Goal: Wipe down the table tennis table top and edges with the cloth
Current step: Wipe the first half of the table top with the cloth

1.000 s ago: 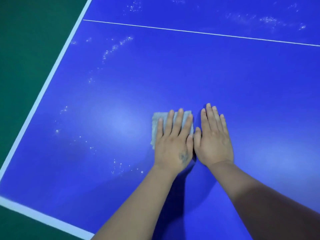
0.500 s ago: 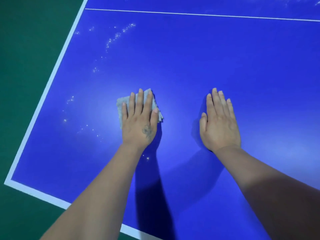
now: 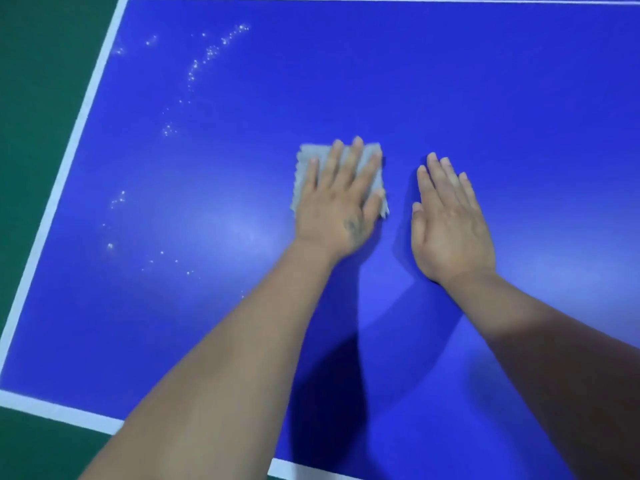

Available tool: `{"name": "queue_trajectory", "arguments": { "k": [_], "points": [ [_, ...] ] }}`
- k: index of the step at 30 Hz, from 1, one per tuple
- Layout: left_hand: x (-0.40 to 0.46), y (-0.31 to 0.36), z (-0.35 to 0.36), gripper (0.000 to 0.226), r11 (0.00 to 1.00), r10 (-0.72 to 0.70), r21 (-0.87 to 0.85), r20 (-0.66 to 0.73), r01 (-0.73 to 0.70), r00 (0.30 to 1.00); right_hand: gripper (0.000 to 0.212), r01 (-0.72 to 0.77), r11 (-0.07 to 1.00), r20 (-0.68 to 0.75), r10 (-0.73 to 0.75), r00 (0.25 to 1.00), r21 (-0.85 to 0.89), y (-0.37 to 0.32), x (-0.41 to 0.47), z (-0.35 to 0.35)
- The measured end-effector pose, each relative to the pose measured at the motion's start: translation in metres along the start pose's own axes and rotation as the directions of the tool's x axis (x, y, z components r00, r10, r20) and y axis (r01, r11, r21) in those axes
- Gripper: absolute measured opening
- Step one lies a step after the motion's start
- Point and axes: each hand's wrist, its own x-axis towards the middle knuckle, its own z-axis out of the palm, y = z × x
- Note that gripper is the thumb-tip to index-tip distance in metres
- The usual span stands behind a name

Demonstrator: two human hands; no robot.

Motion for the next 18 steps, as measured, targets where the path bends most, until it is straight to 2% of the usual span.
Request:
{"name": "queue_trajectory", "arguments": {
  "k": [4,8,11,14,18],
  "points": [
    [0.011,-0.073,-0.019,0.065,0.964,-0.258,-0.048,0.051,0.261,0.965,0.06,-0.021,0.998,-0.046,0.024,0.999,0.058,-0.002,-0.004,0.0],
    [-0.046,-0.113,-0.029,0.064,0.93,-0.356,-0.081,0.027,0.357,0.934,0.056,-0.048,0.998,-0.075,0.052,0.996,0.044,-0.003,-0.006,-0.001],
    [-0.104,-0.109,-0.033,0.067,0.92,-0.38,-0.097,0.017,0.38,0.925,0.059,-0.081,0.997,-0.082,0.08,0.993,0.0,-0.008,-0.017,-0.004],
    [-0.146,-0.1,-0.032,0.078,0.937,-0.341,-0.069,0.031,0.342,0.94,0.058,-0.119,0.993,-0.087,0.121,0.989,0.021,-0.026,-0.048,-0.003],
    [-0.163,-0.091,-0.023,0.068,0.963,-0.259,-0.062,0.038,0.261,0.965,0.059,-0.123,0.992,-0.087,0.124,0.988,0.023,-0.059,-0.11,0.007]
  ]
}}
